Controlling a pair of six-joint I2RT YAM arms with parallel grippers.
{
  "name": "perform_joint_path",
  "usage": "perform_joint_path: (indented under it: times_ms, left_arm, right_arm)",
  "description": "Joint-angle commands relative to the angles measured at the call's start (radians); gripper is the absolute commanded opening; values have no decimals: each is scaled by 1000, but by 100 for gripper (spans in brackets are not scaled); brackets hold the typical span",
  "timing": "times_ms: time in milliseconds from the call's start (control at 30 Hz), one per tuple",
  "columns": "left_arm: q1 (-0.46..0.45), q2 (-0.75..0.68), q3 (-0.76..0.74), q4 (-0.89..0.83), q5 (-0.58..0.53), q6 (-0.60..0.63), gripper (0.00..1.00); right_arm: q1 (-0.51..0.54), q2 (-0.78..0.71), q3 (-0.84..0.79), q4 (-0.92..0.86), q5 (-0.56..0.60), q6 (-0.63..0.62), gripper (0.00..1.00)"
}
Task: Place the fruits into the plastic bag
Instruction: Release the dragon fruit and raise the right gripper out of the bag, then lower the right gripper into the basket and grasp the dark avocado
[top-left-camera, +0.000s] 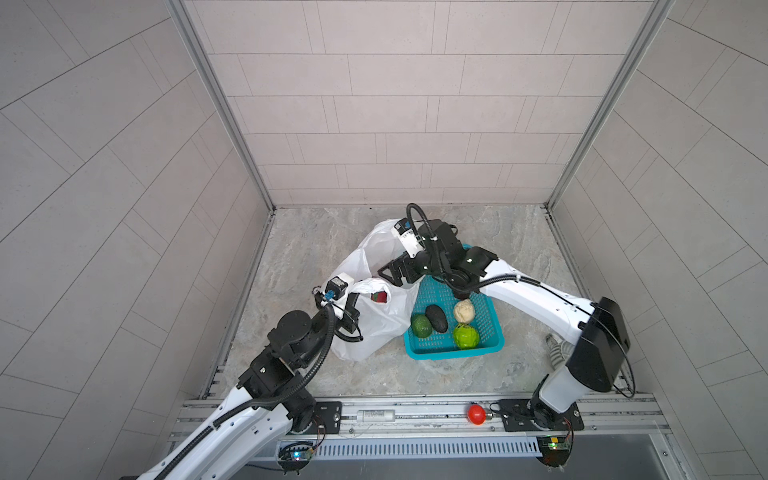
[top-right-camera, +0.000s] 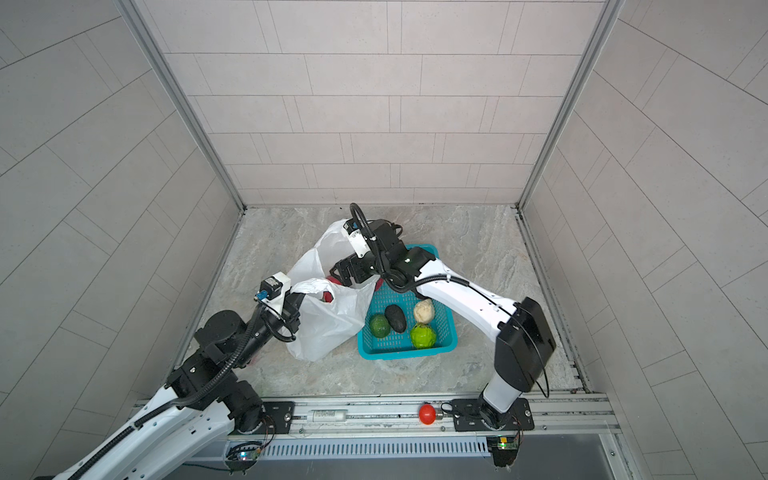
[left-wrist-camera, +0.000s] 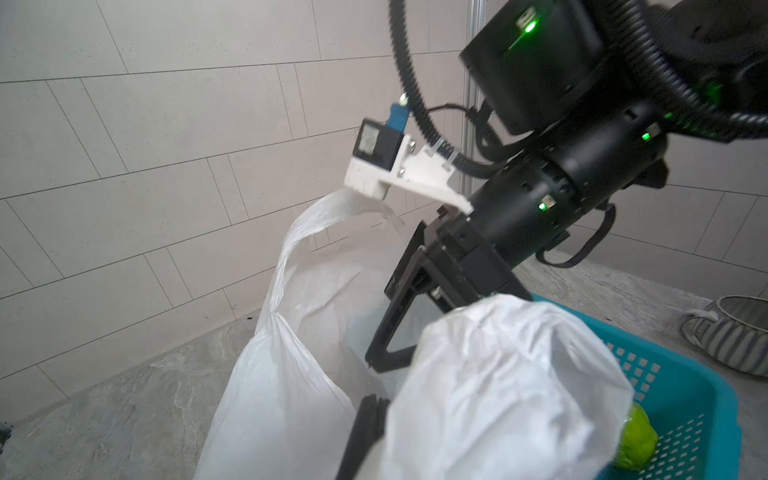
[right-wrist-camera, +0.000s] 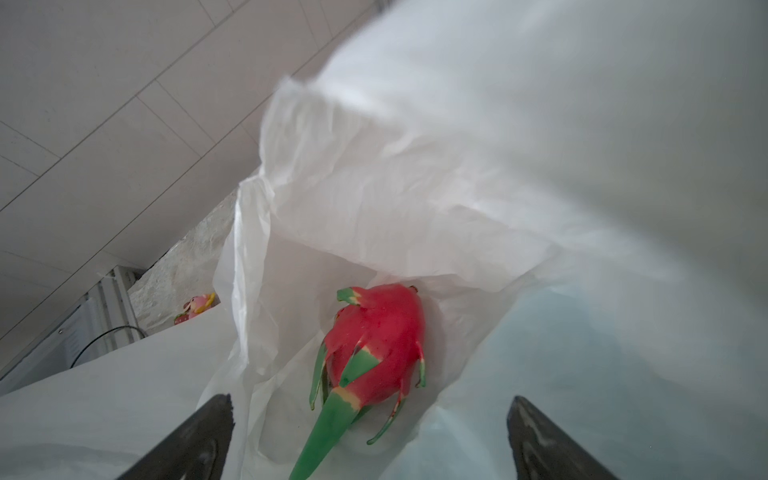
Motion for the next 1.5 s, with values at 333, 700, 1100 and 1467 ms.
perform_joint_path:
  times_ms: [333, 700, 1100, 1467]
  left_arm:
    - [1, 24, -3, 69, 38, 4, 0]
    - [2, 91, 15, 117, 14, -30, 0]
    - [2, 65, 16, 87, -54, -51, 0]
    - [2, 66, 28, 62, -24, -61, 0]
  right_arm:
    - [-100, -492, -308, -74, 234, -9, 100]
    - [-79, -353, -543, -76, 101, 52, 81]
    - [-44, -127, -481, -135, 114, 47, 75]
    - [-47, -6, -455, -141, 139, 59, 59]
